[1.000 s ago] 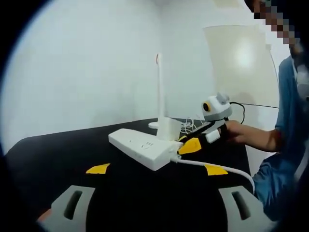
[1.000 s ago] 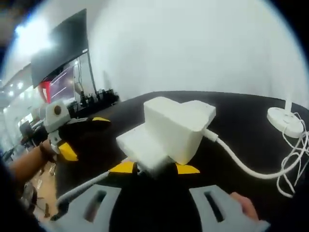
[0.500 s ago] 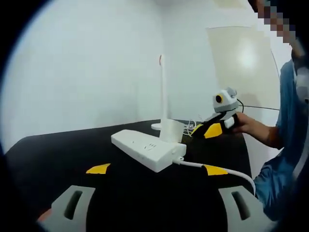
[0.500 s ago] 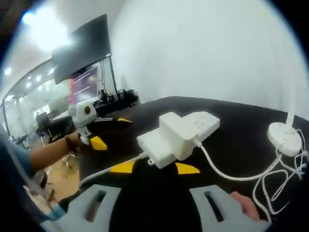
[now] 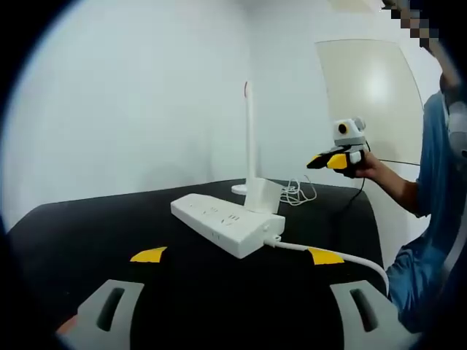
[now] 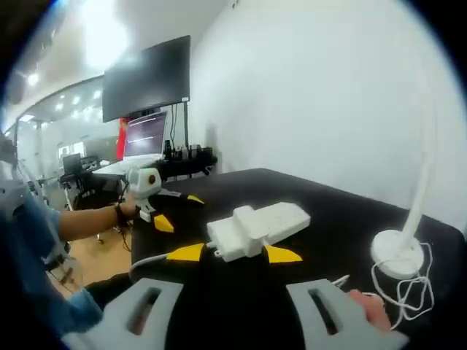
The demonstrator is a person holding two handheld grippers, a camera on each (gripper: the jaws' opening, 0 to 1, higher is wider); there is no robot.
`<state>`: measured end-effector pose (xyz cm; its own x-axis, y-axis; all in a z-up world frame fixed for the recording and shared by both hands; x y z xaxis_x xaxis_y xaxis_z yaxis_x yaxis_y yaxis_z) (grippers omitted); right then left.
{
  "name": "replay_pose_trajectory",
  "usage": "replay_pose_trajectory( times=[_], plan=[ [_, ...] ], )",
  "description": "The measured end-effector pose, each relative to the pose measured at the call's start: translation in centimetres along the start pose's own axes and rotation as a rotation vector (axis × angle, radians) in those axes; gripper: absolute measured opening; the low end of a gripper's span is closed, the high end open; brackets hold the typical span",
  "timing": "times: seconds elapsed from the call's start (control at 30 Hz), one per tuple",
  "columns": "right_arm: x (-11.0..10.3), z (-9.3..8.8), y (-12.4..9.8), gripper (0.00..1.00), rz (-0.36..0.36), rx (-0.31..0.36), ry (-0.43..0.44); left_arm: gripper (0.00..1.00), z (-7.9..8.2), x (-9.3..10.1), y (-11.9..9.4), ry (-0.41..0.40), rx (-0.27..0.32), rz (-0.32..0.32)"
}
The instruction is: Insert the desk lamp plug into the socket, turn on the power strip switch, turn on the lamp switch, then turn off the lamp switch, turn off the power strip switch, and remove the plug from the socket.
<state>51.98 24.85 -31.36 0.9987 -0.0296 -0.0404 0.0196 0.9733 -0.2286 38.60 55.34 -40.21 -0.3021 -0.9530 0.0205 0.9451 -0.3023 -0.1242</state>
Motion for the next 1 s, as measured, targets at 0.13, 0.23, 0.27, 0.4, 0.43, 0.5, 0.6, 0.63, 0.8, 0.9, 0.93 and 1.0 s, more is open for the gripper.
replay_pose_trajectory(
  times=[0.13, 0.23, 0.27, 0.4, 0.43, 0.5, 0.6, 0.63, 0.8, 0.9, 0.93, 1.0],
  plan=[
    [1.4, 0.9, -1.8, 0.31, -0.007, 0.030, 0.024, 0.71, 0.1, 0.2, -0.1, 0.002, 0.004, 0.004],
    [2.3, 1.2, -2.9, 0.31, -0.018, 0.035, 0.031, 0.71, 0.0, 0.5, -0.2, 0.004, 0.001, 0.004],
    [2.5, 1.2, -3.1, 0.31, -0.021, 0.032, 0.032, 0.71, 0.0, 0.5, -0.1, 0.005, -0.003, 0.004],
    [3.3, 1.2, -4.1, 0.31, -0.039, 0.018, 0.033, 0.70, 0.0, 0.4, -0.1, 0.008, -0.007, 0.006],
    [3.5, 1.2, -4.3, 0.31, -0.041, 0.016, 0.036, 0.70, 0.0, 0.4, -0.1, 0.007, -0.006, 0.006],
    [3.8, 1.1, -4.6, 0.31, -0.047, 0.014, 0.040, 0.70, 0.0, 0.5, -0.2, 0.007, -0.005, 0.007],
    [4.4, 0.9, -5.0, 0.31, -0.059, 0.006, 0.046, 0.70, 0.0, 0.6, -0.3, 0.007, -0.008, 0.007],
    [4.6, 0.8, -5.2, 0.31, -0.064, 0.006, 0.046, 0.70, 0.0, 0.6, -0.3, 0.008, -0.010, 0.008],
    [5.4, 0.5, -5.9, 0.31, -0.078, 0.009, 0.066, 0.70, 0.0, 0.5, -0.3, 0.008, -0.010, 0.010],
    [6.0, 0.2, -6.3, 0.31, -0.093, 0.004, 0.070, 0.70, 0.0, 0.4, -0.4, 0.008, -0.013, 0.012],
    [6.1, 0.1, -6.5, 0.31, -0.096, 0.004, 0.072, 0.70, 0.0, 0.4, -0.4, 0.009, -0.013, 0.013],
    [6.5, -0.1, -6.8, 0.31, -0.105, 0.004, 0.079, 0.70, 0.0, 0.3, -0.4, 0.009, -0.016, 0.013]
  ],
)
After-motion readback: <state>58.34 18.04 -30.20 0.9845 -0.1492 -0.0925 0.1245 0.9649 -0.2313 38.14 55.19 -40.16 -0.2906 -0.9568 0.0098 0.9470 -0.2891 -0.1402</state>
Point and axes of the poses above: the point that each gripper's makers call its tool centre point, and the gripper's own axes: y roughly forward along the fingers, x roughly to its right, z roughly out of its top, the point moved 7 cm from there along -y, roughly backward along the fingers, and after that the axes turned 4 degrees about z, right-handed, at the moved point
